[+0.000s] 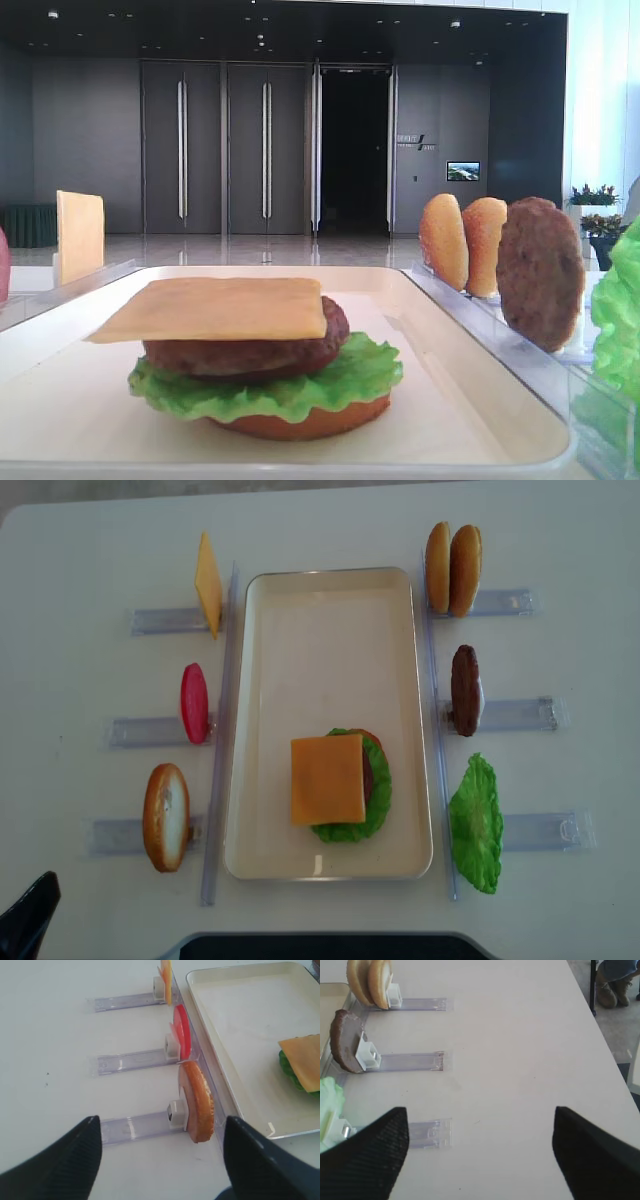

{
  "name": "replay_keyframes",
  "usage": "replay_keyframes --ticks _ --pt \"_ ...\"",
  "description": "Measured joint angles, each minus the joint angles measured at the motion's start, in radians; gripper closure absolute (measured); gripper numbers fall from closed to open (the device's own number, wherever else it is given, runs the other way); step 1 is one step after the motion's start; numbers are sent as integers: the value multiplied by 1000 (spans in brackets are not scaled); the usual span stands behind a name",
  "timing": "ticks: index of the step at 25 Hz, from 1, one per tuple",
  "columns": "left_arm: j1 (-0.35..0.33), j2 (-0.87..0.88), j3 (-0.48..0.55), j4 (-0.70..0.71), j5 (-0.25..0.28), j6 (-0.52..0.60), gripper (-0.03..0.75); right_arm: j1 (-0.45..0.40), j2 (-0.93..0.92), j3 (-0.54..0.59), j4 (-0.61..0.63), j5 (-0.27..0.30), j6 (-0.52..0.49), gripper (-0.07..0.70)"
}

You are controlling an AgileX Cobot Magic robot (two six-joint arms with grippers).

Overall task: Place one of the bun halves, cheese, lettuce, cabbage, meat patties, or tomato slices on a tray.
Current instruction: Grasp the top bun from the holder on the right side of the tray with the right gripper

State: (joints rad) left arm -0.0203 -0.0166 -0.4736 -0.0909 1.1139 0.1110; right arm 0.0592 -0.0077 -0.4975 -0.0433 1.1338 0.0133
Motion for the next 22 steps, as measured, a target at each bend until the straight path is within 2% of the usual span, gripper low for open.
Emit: replay_keyframes --ticks 22 --pt "0 0 0 0 0 0 139 0 0 0 0 0 0 44"
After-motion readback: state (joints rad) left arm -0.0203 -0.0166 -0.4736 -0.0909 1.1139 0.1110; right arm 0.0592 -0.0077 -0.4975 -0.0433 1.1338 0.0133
